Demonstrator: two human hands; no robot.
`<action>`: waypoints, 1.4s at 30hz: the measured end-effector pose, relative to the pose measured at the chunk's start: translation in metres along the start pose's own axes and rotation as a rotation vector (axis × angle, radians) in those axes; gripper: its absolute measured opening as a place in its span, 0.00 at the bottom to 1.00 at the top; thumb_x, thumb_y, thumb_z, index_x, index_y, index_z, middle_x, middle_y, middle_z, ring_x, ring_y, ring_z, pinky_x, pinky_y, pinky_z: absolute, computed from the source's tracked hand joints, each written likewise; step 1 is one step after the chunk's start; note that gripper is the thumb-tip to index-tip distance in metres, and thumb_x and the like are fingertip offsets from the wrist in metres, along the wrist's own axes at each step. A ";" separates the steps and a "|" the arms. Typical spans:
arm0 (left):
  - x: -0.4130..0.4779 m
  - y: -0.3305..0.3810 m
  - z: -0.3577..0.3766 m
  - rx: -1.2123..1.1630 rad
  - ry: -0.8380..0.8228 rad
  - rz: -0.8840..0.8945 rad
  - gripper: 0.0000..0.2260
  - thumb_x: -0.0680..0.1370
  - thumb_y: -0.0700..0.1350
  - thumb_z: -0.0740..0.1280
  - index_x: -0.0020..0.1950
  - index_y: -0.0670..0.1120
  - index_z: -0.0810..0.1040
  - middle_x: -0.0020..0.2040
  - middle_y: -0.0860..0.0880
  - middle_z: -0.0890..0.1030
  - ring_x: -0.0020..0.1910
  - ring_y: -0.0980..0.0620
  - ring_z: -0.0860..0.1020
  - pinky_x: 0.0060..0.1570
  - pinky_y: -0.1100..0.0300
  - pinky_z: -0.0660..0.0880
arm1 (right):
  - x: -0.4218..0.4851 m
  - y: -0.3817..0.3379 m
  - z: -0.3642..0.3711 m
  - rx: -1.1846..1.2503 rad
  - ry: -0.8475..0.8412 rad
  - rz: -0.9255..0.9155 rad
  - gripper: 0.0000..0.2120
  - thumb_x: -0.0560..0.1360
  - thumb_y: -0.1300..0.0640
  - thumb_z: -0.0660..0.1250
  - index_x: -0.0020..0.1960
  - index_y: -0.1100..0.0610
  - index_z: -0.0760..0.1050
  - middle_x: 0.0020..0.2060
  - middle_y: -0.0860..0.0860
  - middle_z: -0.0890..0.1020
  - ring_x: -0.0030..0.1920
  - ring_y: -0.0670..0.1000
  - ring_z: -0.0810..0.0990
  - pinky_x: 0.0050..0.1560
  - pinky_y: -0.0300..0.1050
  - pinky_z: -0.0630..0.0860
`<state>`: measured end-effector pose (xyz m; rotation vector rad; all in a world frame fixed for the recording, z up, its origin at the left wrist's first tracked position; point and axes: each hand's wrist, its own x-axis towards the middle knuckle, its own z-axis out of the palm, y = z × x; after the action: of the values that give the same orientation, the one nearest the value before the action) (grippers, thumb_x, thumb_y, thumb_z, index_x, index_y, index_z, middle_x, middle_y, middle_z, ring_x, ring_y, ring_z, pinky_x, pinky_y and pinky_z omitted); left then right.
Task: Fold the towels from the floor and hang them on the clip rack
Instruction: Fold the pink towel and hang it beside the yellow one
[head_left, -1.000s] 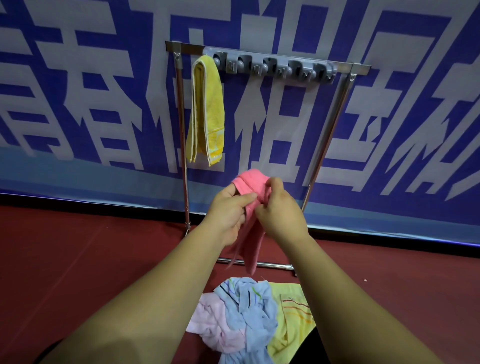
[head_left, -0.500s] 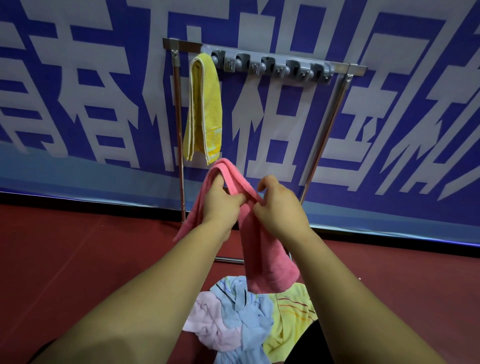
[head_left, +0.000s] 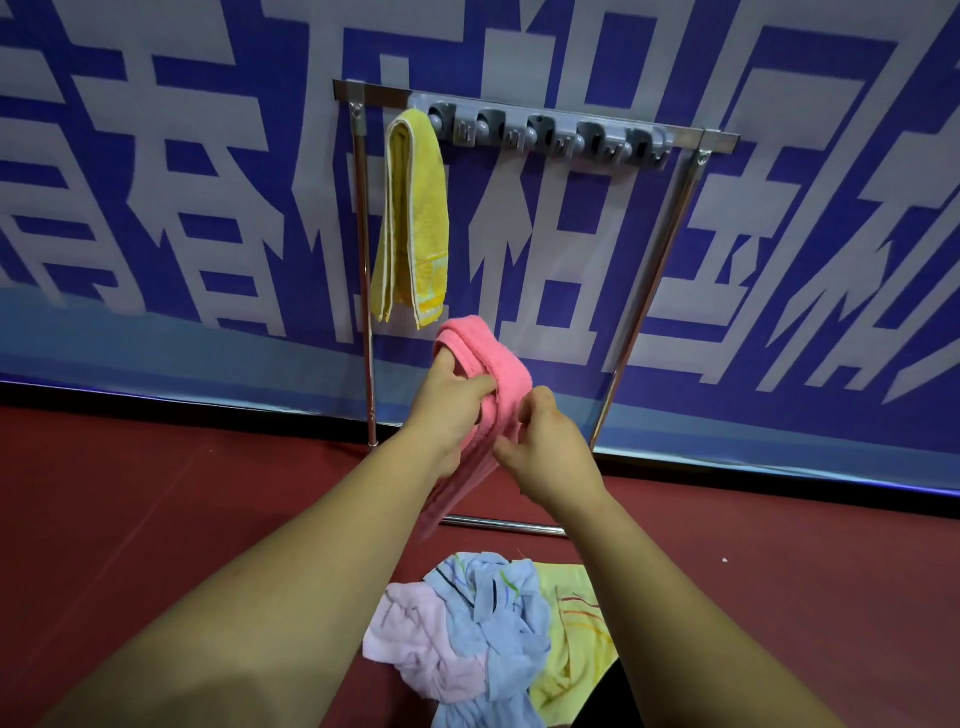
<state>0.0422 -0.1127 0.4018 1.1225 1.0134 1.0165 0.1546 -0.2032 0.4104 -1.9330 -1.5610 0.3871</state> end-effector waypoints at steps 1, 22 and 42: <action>-0.004 0.004 0.001 -0.012 -0.017 -0.002 0.36 0.72 0.42 0.69 0.78 0.65 0.70 0.65 0.50 0.85 0.63 0.43 0.85 0.64 0.38 0.81 | 0.001 0.001 -0.001 0.011 0.027 0.015 0.15 0.76 0.51 0.69 0.51 0.55 0.65 0.36 0.50 0.78 0.35 0.55 0.78 0.31 0.49 0.70; -0.014 0.020 0.014 0.355 0.239 0.125 0.23 0.77 0.37 0.71 0.70 0.51 0.74 0.56 0.47 0.86 0.54 0.44 0.85 0.52 0.50 0.82 | -0.005 -0.002 0.000 0.019 0.090 -0.195 0.16 0.75 0.60 0.65 0.60 0.50 0.66 0.39 0.50 0.78 0.40 0.60 0.78 0.37 0.53 0.73; -0.024 0.035 -0.010 -0.072 -0.385 -0.166 0.20 0.81 0.29 0.67 0.70 0.45 0.81 0.52 0.42 0.87 0.40 0.50 0.87 0.34 0.60 0.83 | 0.035 -0.003 -0.044 1.176 -0.188 0.501 0.19 0.78 0.57 0.73 0.66 0.65 0.81 0.57 0.62 0.87 0.58 0.62 0.86 0.56 0.57 0.85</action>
<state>0.0232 -0.1286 0.4370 1.1025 0.7405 0.6656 0.1871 -0.1821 0.4511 -1.2718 -0.5833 1.3585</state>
